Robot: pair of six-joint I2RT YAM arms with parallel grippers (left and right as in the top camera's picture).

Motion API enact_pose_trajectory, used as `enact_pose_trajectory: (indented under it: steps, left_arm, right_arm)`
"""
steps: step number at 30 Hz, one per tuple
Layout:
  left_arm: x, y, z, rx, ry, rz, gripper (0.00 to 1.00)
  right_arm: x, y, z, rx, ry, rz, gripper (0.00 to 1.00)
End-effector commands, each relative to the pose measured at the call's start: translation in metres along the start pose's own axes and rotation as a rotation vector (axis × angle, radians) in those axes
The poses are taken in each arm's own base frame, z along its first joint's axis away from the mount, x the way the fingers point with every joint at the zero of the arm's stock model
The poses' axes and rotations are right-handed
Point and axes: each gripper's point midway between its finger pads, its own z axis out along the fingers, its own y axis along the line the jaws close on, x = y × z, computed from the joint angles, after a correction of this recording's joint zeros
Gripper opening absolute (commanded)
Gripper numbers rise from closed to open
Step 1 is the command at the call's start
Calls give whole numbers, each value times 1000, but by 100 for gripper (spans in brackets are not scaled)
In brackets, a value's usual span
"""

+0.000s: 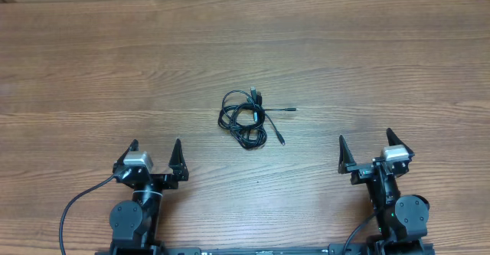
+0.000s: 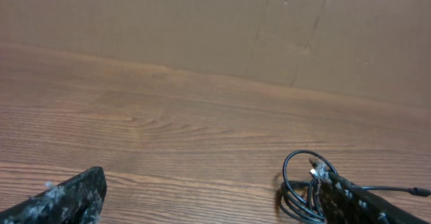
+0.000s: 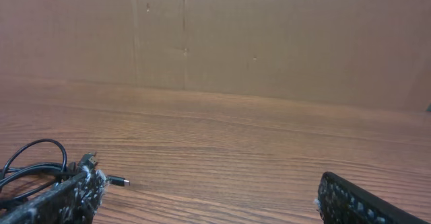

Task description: Untangle cables

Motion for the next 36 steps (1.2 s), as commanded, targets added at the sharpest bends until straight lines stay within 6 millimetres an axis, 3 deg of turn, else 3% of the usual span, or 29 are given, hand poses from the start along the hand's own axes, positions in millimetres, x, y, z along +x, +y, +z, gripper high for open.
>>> enact_pose_trajectory:
  steps: [1, 36]
  left_arm:
    - [-1, 4, 0, -17, -8, 21, 100]
    - [-1, 5, 0, -25, -10, 22, 100]
  right_arm:
    - [1, -2, 0, 12, -5, 10, 100]
    - [1, -2, 0, 12, -5, 10, 100]
